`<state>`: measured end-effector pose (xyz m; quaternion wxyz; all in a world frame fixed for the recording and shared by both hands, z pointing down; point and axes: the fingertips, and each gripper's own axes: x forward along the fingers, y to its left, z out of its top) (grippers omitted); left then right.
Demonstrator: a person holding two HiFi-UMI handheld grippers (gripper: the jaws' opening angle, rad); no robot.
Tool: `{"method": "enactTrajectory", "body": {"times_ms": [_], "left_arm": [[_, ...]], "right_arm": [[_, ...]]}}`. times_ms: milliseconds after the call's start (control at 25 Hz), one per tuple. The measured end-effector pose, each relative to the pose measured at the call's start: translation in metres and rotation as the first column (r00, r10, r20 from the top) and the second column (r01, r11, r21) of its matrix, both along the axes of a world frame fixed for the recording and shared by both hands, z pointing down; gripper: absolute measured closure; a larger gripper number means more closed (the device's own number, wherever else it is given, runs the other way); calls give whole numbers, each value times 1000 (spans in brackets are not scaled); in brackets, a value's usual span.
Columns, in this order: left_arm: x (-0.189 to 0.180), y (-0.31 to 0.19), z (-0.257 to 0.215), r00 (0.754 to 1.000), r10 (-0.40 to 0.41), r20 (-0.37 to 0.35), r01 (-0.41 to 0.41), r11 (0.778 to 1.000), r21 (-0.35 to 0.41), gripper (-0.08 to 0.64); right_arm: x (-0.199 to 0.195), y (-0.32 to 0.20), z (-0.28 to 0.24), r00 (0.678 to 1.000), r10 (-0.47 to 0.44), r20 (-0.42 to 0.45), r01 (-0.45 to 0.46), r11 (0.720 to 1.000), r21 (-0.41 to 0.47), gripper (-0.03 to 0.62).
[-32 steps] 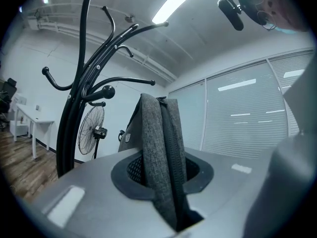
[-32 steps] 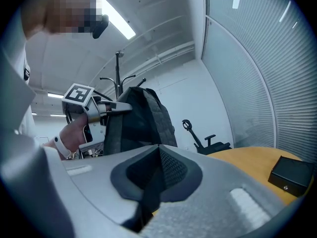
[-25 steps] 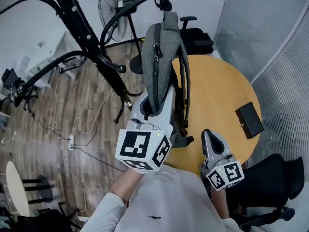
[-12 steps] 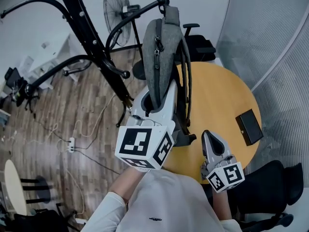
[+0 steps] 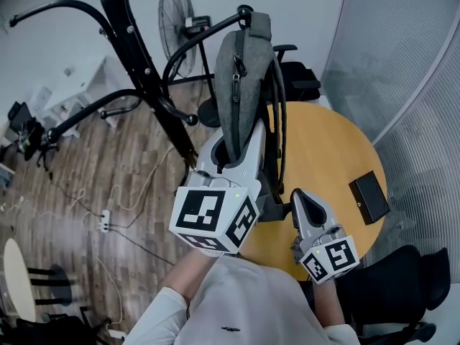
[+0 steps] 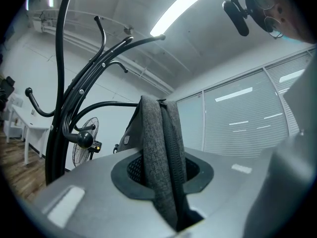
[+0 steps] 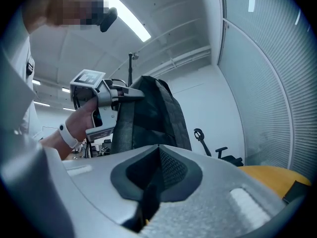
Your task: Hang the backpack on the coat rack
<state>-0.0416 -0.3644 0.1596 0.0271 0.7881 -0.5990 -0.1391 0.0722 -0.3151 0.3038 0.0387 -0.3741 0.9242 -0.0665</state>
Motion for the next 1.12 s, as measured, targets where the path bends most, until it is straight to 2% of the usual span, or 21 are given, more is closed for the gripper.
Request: {"method": "enactTrajectory", "body": {"times_ms": [200, 520, 840, 1120], "left_arm": [[0, 2, -12, 1000, -6, -30, 7, 1000, 26, 451], [-5, -1, -15, 995, -29, -94, 32, 999, 27, 451], [-6, 3, -17, 973, -41, -227, 50, 998, 38, 451], [-14, 5, -18, 957, -48, -287, 64, 997, 47, 451]], "right_arm": [[2, -2, -4, 1000, 5, 10, -5, 1000, 6, 592], [8, -4, -10, 999, 28, 20, -28, 1000, 11, 592], [27, -4, -15, 996, 79, 32, -80, 997, 7, 593], [29, -2, -21, 995, 95, 31, -95, 995, 14, 592]]}}
